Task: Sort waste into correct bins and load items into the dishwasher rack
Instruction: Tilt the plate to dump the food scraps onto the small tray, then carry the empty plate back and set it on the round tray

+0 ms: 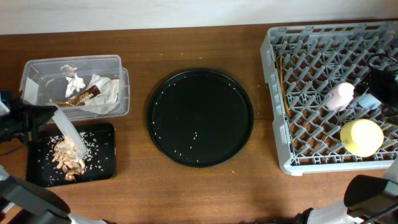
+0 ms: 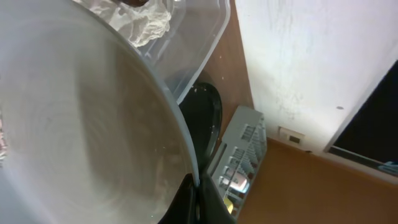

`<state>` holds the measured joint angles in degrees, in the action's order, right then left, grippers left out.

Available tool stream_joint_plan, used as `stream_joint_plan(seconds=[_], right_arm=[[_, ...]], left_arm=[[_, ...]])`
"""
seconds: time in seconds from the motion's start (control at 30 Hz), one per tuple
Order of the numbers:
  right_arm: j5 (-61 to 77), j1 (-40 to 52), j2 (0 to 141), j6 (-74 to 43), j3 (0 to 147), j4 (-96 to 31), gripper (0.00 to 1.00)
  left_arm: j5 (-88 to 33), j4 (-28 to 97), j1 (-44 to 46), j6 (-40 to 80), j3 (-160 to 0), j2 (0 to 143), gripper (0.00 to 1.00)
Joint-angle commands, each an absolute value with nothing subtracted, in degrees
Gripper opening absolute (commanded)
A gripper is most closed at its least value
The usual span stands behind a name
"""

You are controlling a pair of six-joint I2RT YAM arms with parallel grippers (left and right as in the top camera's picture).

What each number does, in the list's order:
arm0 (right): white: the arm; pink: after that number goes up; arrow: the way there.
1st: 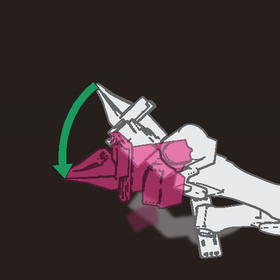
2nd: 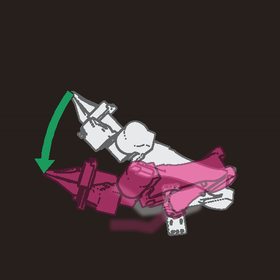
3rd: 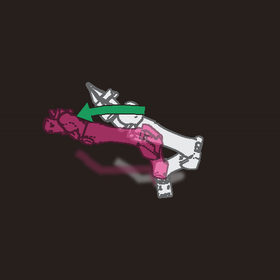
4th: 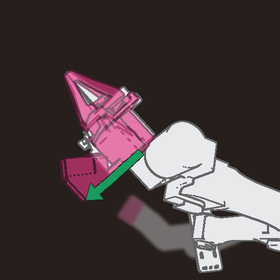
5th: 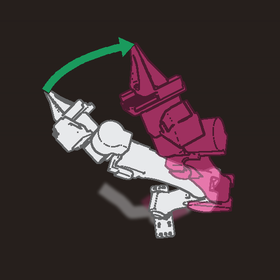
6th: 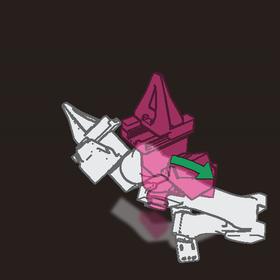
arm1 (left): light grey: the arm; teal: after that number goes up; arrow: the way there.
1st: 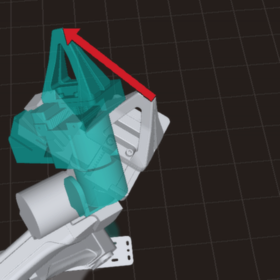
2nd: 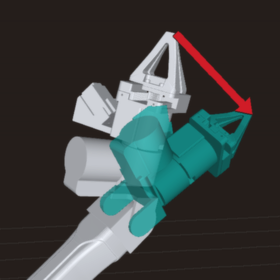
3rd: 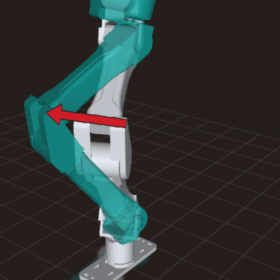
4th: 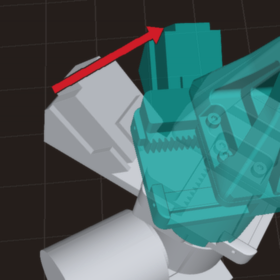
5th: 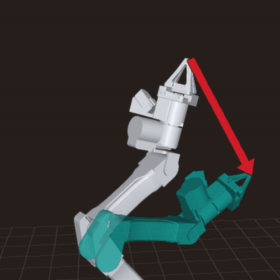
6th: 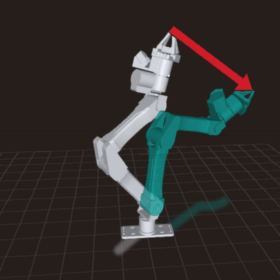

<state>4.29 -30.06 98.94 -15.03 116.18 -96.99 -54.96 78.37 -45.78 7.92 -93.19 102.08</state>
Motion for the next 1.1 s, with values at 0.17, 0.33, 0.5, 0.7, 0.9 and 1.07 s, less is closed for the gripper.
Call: stream_joint_plan(seconds=[0.17, 0.33, 0.5, 0.7, 0.9, 1.07], right_arm=[[3.8, -30.0, 98.4, -15.5, 116.4, -97.3, 0.98], [3.8, -30.0, 98.4, -15.5, 116.4, -97.3, 0.98], [3.8, -30.0, 98.4, -15.5, 116.4, -97.3, 0.98], [3.8, -30.0, 98.4, -15.5, 116.4, -97.3, 0.98], [3.8, -30.0, 98.4, -15.5, 116.4, -97.3, 0.98], [3.8, -30.0, 98.4, -15.5, 116.4, -97.3, 0.98]], left_arm=[[-59.0, 82.1, -49.6, 2.7, -92.9, 100.6, 0.01], [-62.1, 84.9, -50.1, -0.1, -92.9, 100.6, 0.01], [-60.7, 85.8, -50.4, -0.3, -92.9, 100.6, 0.01], [-63.0, 94.4, -50.0, -9.4, -92.9, 99.5, 0.01], [-56.2, 95.5, -48.1, -9.1, -92.9, 91.3, 0.01], [-48.0, 86.5, -36.4, 3.0, -92.9, 79.5, 0.01]])
